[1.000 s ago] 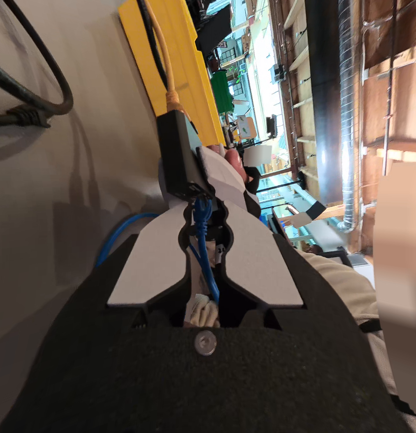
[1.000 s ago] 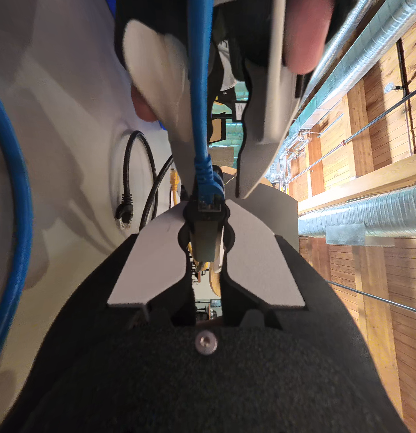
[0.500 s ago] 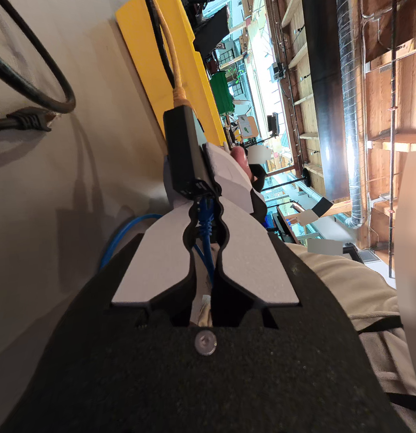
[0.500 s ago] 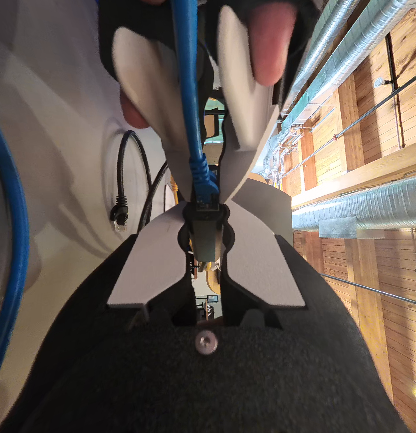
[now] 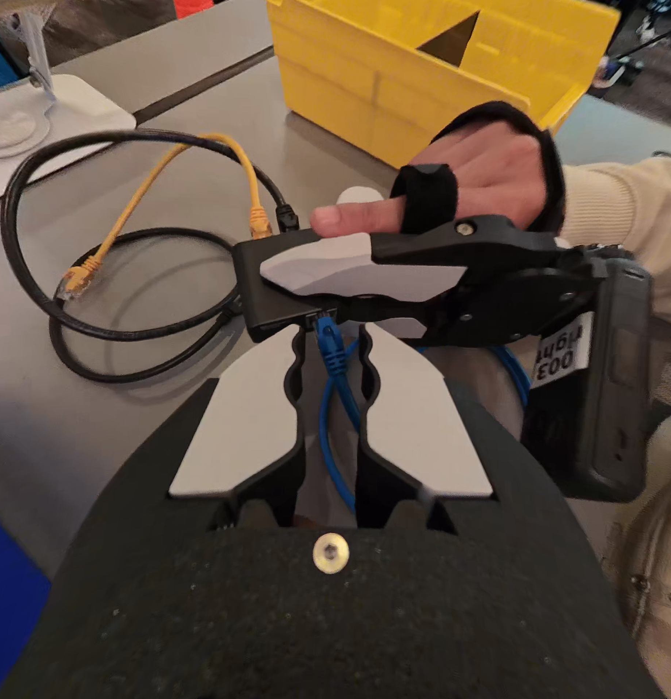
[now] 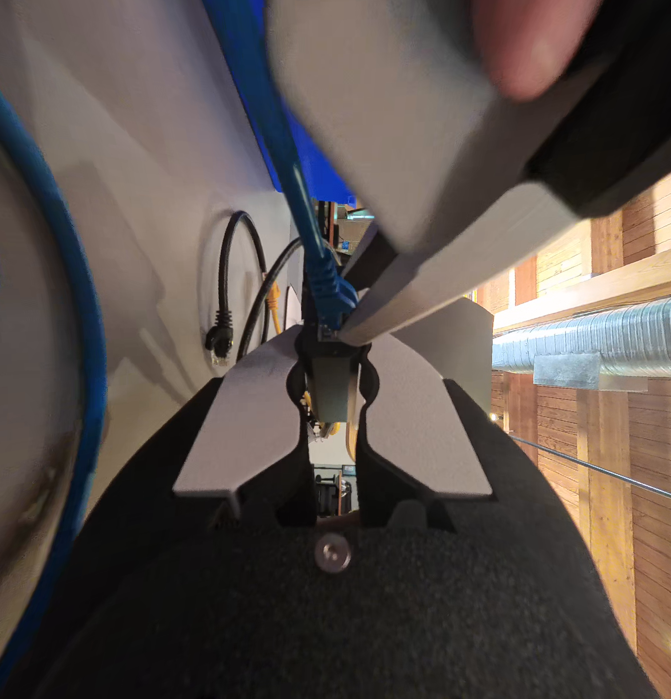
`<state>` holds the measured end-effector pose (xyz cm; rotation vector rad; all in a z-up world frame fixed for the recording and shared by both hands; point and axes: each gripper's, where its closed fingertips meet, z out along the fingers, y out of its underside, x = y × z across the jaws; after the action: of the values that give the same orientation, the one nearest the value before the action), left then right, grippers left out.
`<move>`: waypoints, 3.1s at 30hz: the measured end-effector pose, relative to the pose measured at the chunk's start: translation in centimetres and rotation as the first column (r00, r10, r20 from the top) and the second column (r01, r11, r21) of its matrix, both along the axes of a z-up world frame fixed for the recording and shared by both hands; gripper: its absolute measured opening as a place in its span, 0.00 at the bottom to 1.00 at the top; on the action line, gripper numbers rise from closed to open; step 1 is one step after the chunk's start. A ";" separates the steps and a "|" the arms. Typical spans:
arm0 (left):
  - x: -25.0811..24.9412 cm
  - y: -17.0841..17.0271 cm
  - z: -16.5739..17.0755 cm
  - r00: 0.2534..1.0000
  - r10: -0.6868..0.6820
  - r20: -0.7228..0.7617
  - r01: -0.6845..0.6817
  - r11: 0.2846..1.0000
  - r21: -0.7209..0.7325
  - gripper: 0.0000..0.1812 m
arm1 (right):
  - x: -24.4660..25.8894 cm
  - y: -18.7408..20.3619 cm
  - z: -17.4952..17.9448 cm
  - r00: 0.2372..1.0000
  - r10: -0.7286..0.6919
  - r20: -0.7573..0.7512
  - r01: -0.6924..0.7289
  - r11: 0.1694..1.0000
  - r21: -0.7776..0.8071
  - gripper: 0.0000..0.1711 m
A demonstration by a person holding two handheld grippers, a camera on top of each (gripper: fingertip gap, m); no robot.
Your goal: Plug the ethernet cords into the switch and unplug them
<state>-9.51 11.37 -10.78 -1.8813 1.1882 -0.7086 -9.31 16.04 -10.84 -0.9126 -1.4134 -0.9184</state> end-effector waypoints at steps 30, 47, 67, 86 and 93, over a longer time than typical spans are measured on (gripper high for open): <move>-4.3 1.0 4.3 0.992 -0.097 0.086 0.071 0.960 0.272 0.12 | -0.8 -1.6 -0.3 0.973 0.107 -0.203 -0.160 0.952 -0.263 0.14; -4.5 -0.6 4.3 0.950 -0.224 -0.216 0.301 0.835 0.460 0.17 | -0.4 -5.7 4.3 0.760 0.364 -0.538 -0.568 0.775 -0.278 0.14; 0.3 -5.0 6.5 0.813 -0.567 -0.131 0.536 0.642 0.548 0.18 | -0.9 -7.0 4.8 0.695 0.417 -0.585 -0.654 0.705 -0.274 0.14; -0.2 -3.5 4.8 0.780 -0.579 -0.237 0.612 0.628 0.481 0.09 | -1.3 -5.8 3.9 0.752 0.354 -0.556 -0.575 0.765 -0.291 0.14; -0.4 -3.5 2.7 0.773 -0.548 -0.319 0.630 0.608 0.483 0.09 | -1.7 -5.2 1.4 0.814 0.304 -0.494 -0.520 0.760 -0.389 0.14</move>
<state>-9.87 7.90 -8.12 -1.0198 1.9131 -0.4684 -10.97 10.83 -9.39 -1.0341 -1.4285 0.0211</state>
